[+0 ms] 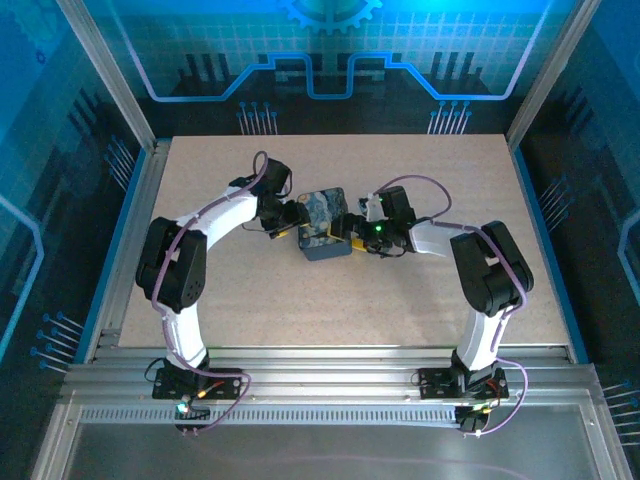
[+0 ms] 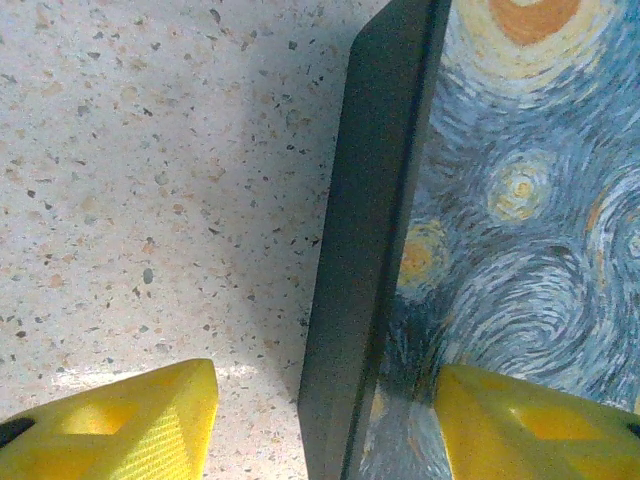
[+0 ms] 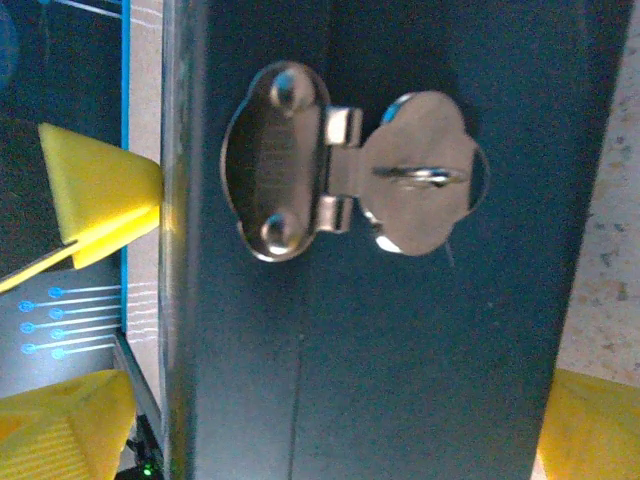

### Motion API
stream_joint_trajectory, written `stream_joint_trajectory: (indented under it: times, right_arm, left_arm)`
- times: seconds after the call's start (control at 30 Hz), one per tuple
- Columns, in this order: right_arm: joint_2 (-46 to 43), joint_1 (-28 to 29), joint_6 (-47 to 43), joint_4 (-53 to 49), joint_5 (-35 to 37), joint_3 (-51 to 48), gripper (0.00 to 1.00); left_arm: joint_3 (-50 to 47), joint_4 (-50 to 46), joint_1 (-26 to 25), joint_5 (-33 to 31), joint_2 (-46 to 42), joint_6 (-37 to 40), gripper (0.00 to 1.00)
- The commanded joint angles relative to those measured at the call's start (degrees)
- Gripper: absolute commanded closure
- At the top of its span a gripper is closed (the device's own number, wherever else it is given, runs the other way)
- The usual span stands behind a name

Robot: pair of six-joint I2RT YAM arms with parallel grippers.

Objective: Unlock a padlock with a key

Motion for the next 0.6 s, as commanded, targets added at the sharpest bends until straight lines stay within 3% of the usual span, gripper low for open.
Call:
stream_joint_trajectory:
  times: [0.0,0.3,0.57]
  right_arm:
    - [-2.0,-1.7,-0.5,-3.6,-1.6,2.1,0.0]
    - [-2.4,-0.6,-3.3,-7.4,-0.2,3.2,0.0]
    - [-1.0,5.8,0.0,-4.3,-0.9,6.8,0.0]
  left_arm:
    - [-0.6,-3.6,0.9,-3.6,4.3,0.2,0.4]
    - [0.8,-3.9,1.4,-2.9,4.8,0.3,0.4]
    - [1.9,-6.6,5.3,-4.5,-2.9,2.4,0.39]
